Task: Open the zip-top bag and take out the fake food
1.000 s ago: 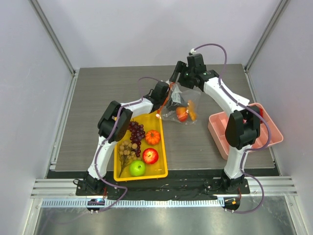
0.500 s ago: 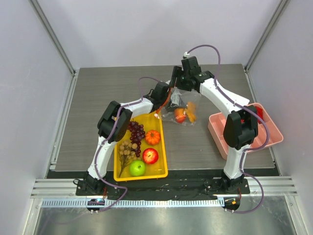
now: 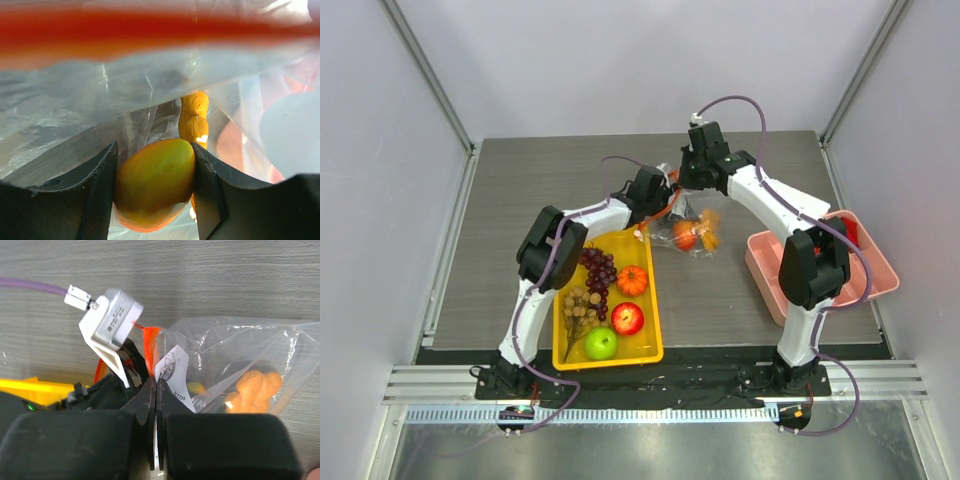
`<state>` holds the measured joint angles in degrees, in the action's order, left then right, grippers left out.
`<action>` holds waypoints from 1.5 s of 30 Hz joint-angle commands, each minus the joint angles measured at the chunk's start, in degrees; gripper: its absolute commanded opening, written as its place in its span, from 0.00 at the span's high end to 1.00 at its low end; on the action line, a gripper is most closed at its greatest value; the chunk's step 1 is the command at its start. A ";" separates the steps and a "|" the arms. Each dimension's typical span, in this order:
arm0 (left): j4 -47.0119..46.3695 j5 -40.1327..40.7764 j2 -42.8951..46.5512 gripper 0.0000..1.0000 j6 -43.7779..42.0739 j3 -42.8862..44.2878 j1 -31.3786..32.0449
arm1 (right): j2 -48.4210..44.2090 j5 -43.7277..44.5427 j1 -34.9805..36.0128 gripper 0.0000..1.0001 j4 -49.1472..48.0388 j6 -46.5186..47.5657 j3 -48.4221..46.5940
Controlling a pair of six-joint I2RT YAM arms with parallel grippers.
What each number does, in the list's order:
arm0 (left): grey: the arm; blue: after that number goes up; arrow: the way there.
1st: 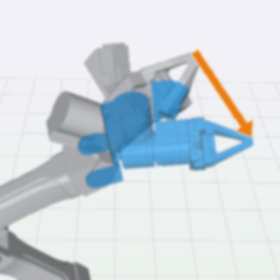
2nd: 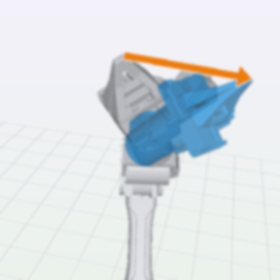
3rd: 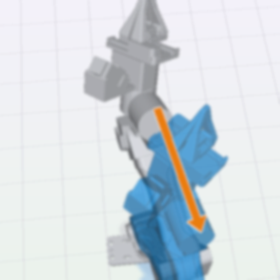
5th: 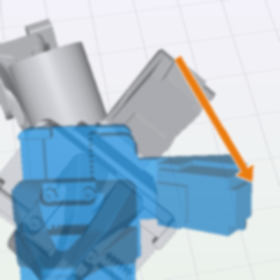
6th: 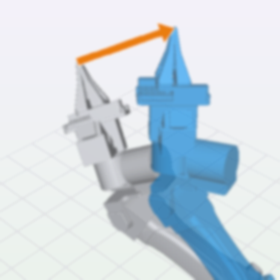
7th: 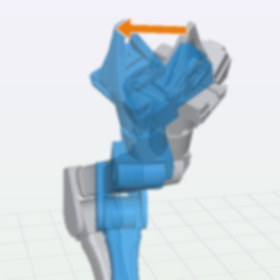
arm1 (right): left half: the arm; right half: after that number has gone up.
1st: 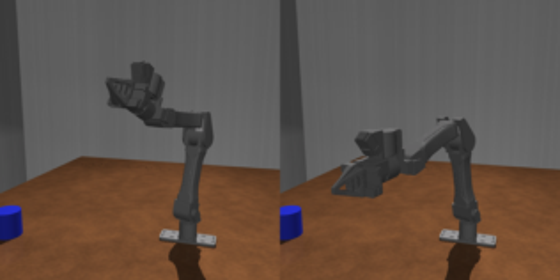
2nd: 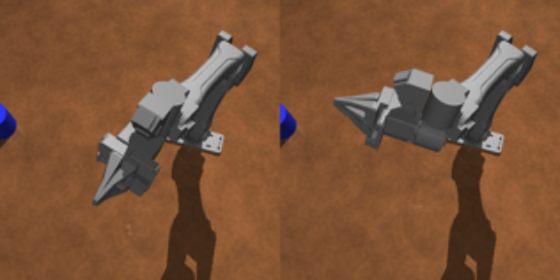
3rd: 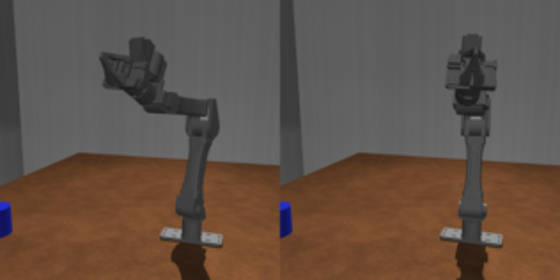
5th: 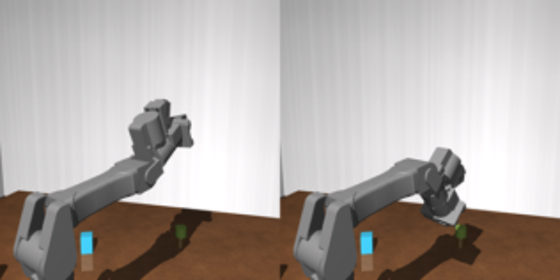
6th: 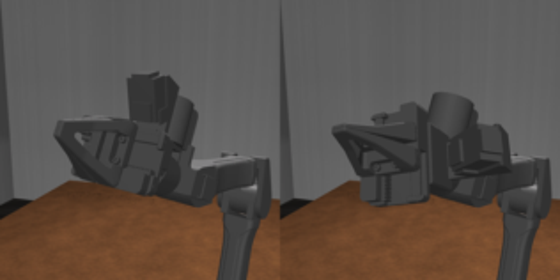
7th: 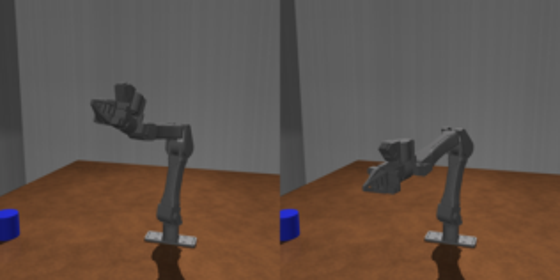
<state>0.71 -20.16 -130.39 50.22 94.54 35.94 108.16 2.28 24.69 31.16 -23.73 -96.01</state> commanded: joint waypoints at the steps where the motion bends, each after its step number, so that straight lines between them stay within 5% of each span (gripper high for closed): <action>1: -0.89 1.26 8.47 1.00 -3.27 -1.37 -1.49 | -6.54 2.11 0.63 0.98 -3.11 5.26 5.73; 15: -15.82 14.00 23.24 1.00 -13.74 -20.71 2.90 | -7.79 4.75 -2.98 0.99 -6.20 3.51 5.83; 23: -10.64 25.15 22.20 1.00 -15.50 -9.13 2.55 | -13.06 1.50 -2.98 0.98 -13.22 5.00 14.97; 28: -15.47 23.69 20.70 1.00 -2.37 -8.94 -3.14 | -15.78 1.93 -2.98 0.99 -15.86 5.09 17.69; 34: -22.86 11.39 22.27 1.00 10.07 -11.48 -7.82 | -15.97 1.93 -2.98 0.99 -17.18 6.06 17.96; 45: 8.31 10.14 51.44 1.00 -3.88 -31.69 -7.38 | -14.91 1.76 -3.07 0.99 -15.16 6.67 16.82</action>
<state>-4.08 -8.19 -88.90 51.75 66.74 28.16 94.74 3.88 21.71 17.58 -17.96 -77.58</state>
